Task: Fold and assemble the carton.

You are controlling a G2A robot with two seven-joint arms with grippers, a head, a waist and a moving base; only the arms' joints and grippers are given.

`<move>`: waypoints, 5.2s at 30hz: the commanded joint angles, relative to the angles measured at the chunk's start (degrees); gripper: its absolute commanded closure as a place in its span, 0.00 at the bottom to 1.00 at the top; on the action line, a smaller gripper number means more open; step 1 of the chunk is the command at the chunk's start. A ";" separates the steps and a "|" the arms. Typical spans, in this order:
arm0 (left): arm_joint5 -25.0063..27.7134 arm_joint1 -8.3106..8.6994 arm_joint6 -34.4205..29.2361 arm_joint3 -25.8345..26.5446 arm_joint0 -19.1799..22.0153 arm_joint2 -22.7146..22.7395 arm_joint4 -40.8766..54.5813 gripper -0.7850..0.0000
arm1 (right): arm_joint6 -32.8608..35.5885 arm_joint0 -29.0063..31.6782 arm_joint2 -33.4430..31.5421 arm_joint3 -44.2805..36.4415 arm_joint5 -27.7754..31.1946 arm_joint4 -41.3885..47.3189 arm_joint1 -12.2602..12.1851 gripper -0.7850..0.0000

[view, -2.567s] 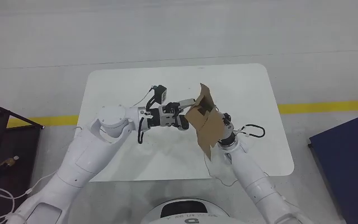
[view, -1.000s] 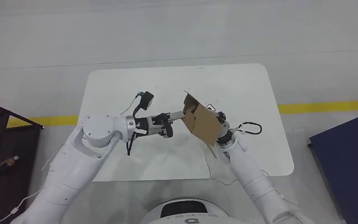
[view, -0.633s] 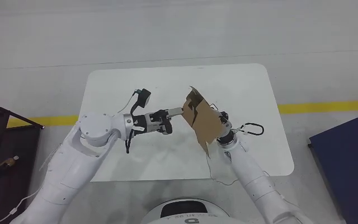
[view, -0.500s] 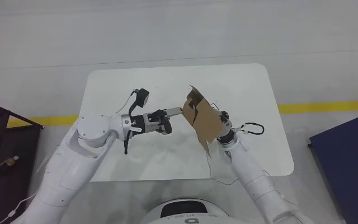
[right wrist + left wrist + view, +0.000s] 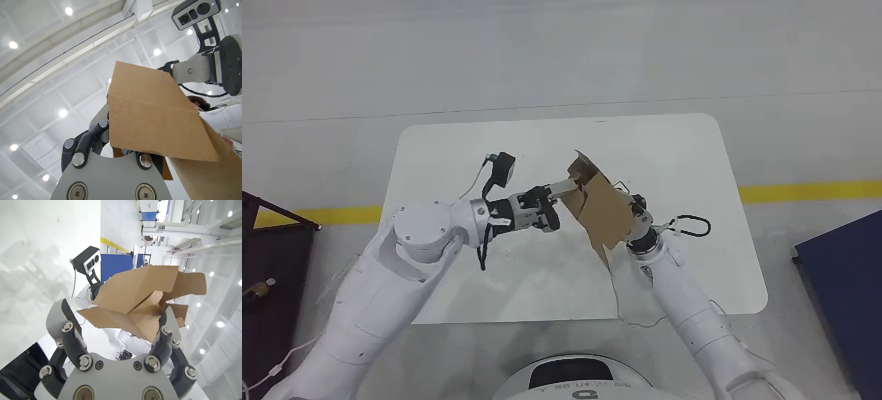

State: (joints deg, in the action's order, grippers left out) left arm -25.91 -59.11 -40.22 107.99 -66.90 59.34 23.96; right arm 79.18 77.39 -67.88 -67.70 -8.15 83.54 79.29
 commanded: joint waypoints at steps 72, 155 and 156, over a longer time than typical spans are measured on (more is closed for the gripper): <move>3.65 -0.02 -1.64 -3.02 -0.75 5.35 -0.98 0.00 | 0.12 0.13 0.03 0.32 -1.97 -0.29 0.66 1.00; -1.42 -1.63 -14.39 -6.77 15.11 -5.98 -16.87 0.00 | 0.12 0.13 0.03 0.32 -1.97 -0.29 0.66 1.00; -1.75 -1.63 -14.76 -6.41 15.44 -6.14 -17.36 0.00 | 0.12 0.13 0.03 0.32 -1.97 -0.29 0.66 1.00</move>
State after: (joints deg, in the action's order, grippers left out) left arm -27.39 -60.73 -54.63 101.28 -51.73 53.34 7.00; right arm 79.30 77.52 -67.85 -67.39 -10.12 83.25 79.95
